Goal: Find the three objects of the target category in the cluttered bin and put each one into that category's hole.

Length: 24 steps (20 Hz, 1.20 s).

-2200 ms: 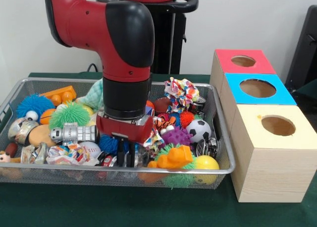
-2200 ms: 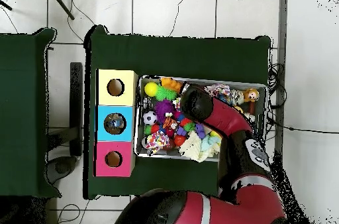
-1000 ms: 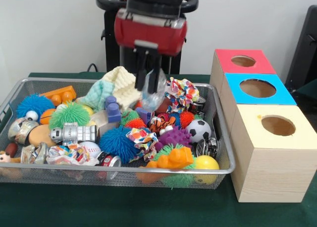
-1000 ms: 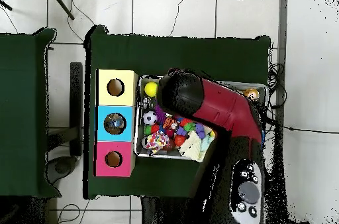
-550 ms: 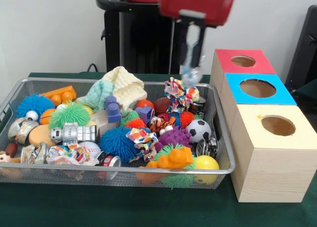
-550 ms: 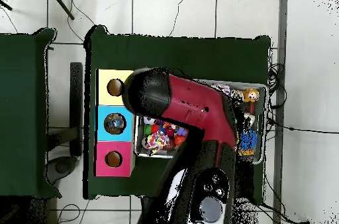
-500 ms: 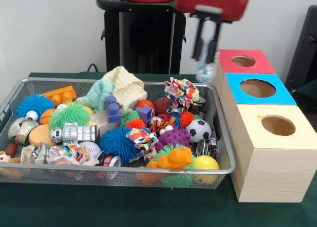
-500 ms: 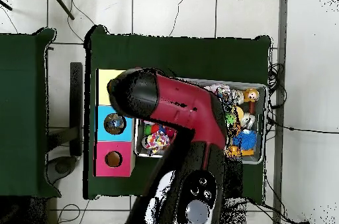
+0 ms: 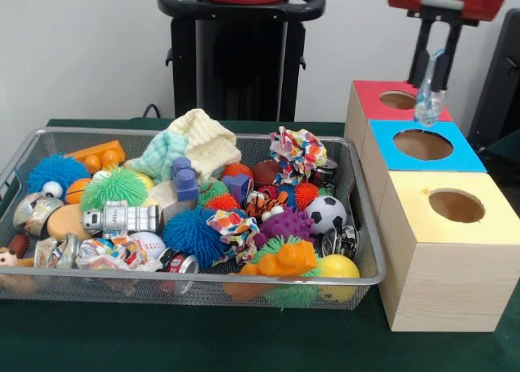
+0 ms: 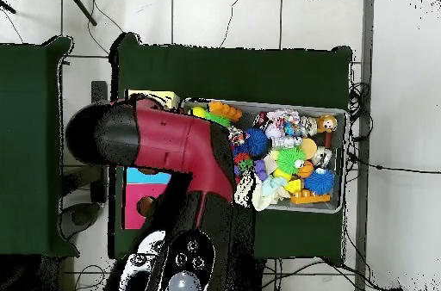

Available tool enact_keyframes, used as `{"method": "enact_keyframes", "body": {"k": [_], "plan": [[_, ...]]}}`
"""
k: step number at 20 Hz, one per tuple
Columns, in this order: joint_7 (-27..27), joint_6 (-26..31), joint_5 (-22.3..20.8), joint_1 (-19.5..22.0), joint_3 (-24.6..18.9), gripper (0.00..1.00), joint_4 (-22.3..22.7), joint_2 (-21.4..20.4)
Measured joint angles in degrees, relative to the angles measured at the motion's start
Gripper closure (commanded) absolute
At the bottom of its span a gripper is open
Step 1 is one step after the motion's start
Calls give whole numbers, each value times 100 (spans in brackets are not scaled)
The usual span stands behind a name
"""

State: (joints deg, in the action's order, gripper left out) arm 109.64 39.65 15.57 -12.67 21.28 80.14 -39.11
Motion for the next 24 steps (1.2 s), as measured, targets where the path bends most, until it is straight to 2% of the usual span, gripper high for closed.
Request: {"method": "enact_keyframes", "body": {"k": [5,16,24], "plan": [[128,1,0,-118,9,100,0,134],[128,-1,-1,-44,99,100,-3,552],[128,-1,0,-45,101,100,-3,640]]}}
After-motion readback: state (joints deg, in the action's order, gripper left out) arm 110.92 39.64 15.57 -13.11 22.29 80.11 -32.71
